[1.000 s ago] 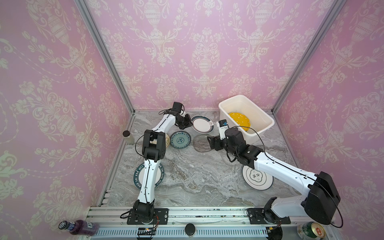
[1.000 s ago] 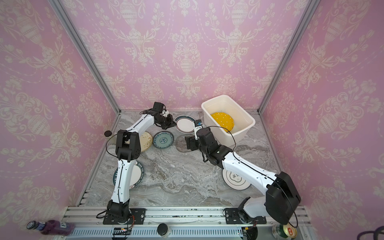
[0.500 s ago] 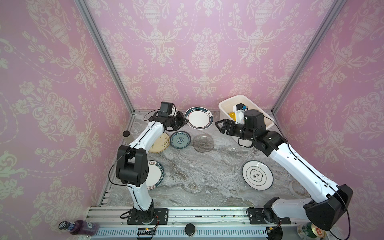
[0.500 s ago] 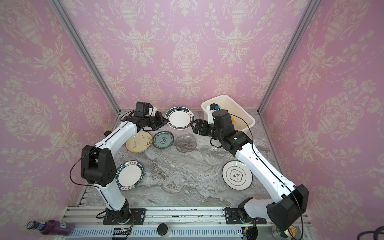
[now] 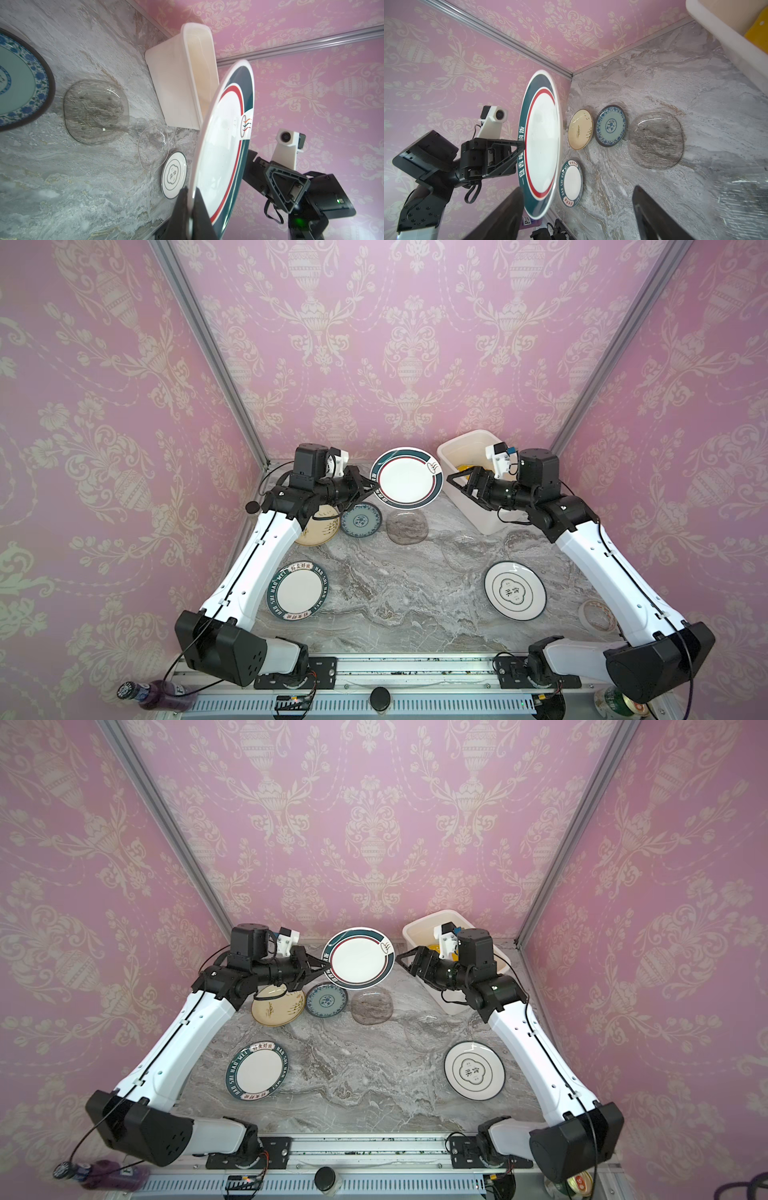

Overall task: Place the plates into the plastic bin on the countertop
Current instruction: 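Raise the rimmed plate with the left gripper toward the right gripper while it approaches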

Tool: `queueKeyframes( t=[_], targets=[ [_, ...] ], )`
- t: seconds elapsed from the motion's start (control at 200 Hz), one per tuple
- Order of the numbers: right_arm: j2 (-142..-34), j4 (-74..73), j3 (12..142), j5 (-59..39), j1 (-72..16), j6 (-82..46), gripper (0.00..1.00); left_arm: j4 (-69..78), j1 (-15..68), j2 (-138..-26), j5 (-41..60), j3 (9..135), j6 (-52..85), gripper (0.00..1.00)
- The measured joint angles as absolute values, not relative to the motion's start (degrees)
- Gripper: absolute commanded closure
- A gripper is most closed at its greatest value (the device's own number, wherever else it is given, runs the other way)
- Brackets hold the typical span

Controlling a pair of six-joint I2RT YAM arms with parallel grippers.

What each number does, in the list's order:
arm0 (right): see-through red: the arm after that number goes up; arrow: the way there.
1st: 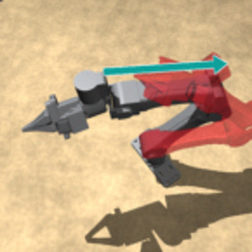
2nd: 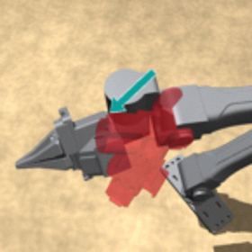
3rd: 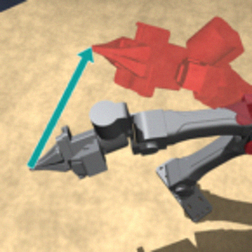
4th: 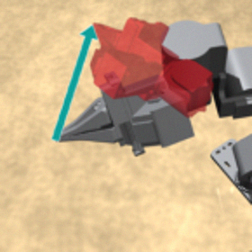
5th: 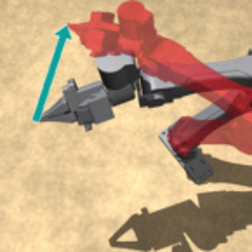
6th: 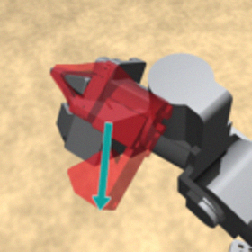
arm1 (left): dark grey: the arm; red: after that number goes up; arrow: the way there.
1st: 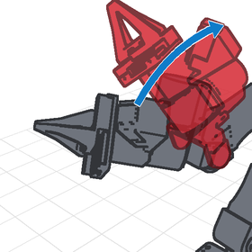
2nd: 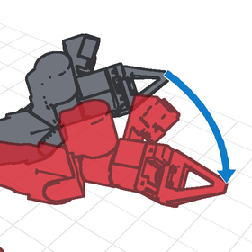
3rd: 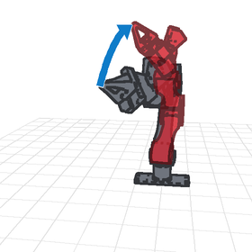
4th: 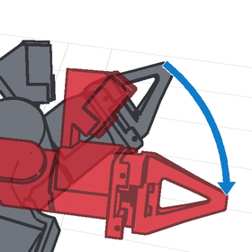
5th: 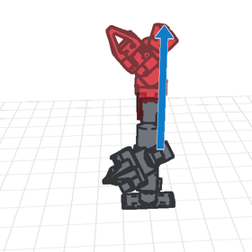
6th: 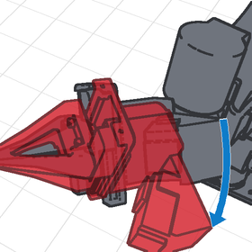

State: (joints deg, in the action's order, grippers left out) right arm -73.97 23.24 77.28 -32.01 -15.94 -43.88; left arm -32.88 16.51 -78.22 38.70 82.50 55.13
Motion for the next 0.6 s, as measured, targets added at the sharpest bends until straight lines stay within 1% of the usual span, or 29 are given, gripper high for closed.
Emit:
queueKeyframes(
  t=[0.215,0.32,0.415,0.475,0.545,0.6],
  targets=[
    [-74.0,18.4,75.6,-38.7,-15.5,-47.4,0.35,-34.0,22.1,-77.8,38.7,80.7,57.0,1.0],
    [-74.0,17.0,74.2,-39.3,-15.2,-49.4,0.46,-33.2,22.8,-77.8,38.6,79.8,58.5,1.0],
    [-74.0,15.9,73.1,-39.6,-15.1,-50.5,0.53,-32.2,23.4,-77.8,38.4,79.3,59.7,1.0],
    [-74.0,14.7,72.3,-39.7,-15.1,-51.3,0.6,-31.3,23.7,-78.1,38.4,79.3,60.2,1.0],
    [-74.0,13.5,71.5,-39.7,-15.0,-52.8,0.63,-30.2,24.1,-78.5,38.4,79.3,60.8,1.0],
    [-74.0,12.8,71.0,-39.7,-15.0,-53.6,0.67,-29.4,24.3,-78.9,38.4,79.3,61.0,1.0]
  ],
)
